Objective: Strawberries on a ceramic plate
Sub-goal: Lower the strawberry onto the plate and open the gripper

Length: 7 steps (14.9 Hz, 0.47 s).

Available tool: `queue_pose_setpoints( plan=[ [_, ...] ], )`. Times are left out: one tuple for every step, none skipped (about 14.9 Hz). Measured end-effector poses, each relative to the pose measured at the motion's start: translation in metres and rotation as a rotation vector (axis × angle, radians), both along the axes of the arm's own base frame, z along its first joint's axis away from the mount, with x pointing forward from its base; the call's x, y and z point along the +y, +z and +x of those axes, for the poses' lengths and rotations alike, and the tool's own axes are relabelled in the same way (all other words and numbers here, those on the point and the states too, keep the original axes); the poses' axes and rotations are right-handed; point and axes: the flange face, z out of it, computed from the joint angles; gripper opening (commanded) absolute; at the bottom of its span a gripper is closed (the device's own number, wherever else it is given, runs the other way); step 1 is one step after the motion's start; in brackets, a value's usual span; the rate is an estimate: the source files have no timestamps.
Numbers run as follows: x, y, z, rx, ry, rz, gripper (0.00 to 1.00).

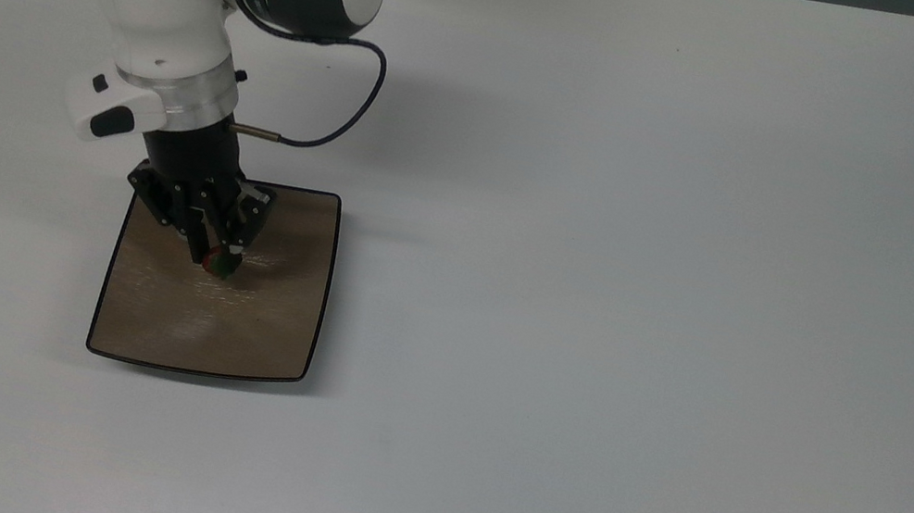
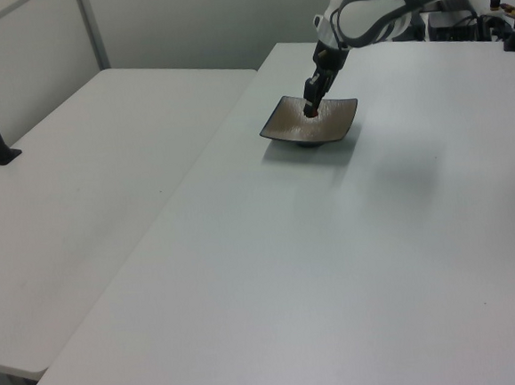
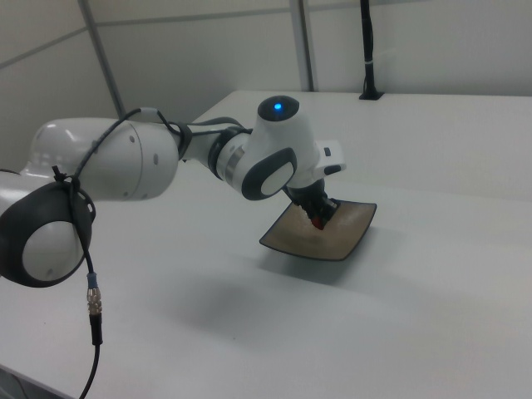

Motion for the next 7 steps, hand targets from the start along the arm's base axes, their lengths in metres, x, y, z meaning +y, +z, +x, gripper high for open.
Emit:
queue_pose_setpoints(
  plan=[
    [-0.001, -0.004, 0.002, -0.012, -0.004, -0.005, 0.16],
    [0.000, -0.007, 0.003, -0.025, -0.007, -0.010, 0.23],
    [0.001, -0.011, 0.005, -0.037, -0.008, -0.014, 0.43],
    [0.004, -0.014, 0.007, -0.046, -0.008, -0.018, 0.80],
    [0.006, -0.017, 0.008, -0.051, -0.007, -0.020, 1.00],
    [0.008, -0.019, 0.008, -0.051, -0.005, -0.021, 1.00],
    [0.010, -0.021, 0.009, -0.050, -0.002, -0.021, 1.00]
  ],
)
